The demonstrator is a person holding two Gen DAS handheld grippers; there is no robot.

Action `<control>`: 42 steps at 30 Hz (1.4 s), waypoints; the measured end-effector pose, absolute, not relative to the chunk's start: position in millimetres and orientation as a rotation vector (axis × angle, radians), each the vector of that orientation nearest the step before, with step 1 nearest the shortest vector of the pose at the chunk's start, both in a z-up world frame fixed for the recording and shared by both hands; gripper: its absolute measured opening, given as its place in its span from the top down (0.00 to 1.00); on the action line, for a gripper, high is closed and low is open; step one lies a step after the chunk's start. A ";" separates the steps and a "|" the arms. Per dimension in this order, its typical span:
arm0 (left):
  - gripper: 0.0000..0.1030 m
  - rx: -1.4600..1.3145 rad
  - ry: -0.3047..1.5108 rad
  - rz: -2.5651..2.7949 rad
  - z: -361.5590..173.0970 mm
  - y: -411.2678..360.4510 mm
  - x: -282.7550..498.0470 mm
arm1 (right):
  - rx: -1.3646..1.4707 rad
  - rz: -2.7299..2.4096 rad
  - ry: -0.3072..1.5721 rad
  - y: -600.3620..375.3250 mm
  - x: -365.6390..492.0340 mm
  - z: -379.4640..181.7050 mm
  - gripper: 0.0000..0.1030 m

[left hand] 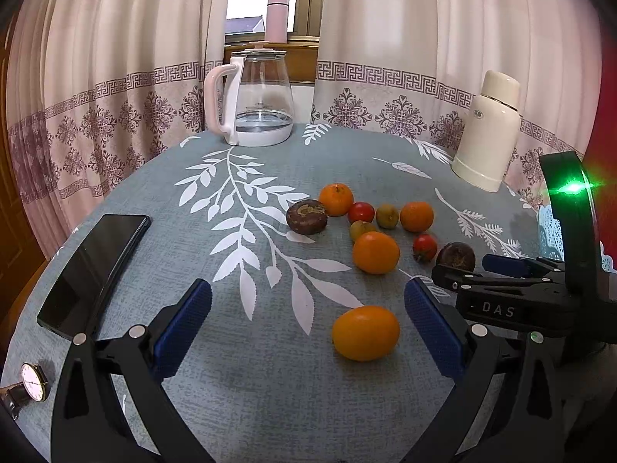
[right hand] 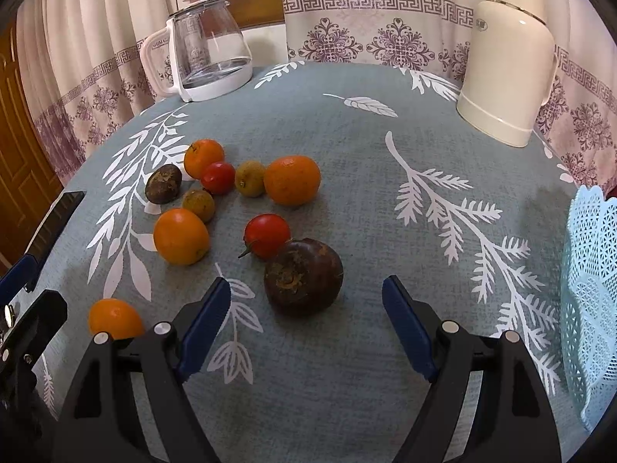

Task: Organize fruits
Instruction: 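Move the right tool toward a dark brown fruit while the left tool approaches a large orange, then close the right gripper on the dark brown fruit while the left gripper closes on the large orange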

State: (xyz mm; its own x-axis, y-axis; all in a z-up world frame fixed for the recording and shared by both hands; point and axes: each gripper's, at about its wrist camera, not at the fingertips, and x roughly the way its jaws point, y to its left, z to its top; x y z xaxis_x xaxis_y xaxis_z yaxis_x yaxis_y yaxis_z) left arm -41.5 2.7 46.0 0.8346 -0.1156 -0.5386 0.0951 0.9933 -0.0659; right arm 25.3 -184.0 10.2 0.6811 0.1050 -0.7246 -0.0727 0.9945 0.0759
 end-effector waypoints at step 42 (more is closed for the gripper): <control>0.25 0.082 0.763 -0.241 22.0 -29.5 -14.2 | 0.074 0.046 0.834 -195.5 29.1 5.5 0.58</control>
State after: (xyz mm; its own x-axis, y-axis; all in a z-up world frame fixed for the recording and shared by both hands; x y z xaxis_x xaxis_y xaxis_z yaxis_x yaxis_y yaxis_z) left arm -14.2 -29.5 22.0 0.6964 -0.1866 -0.6930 0.2455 0.9693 -0.0142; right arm 29.1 -195.5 5.5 0.6708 0.0702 -0.7383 -0.0117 0.9964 0.0841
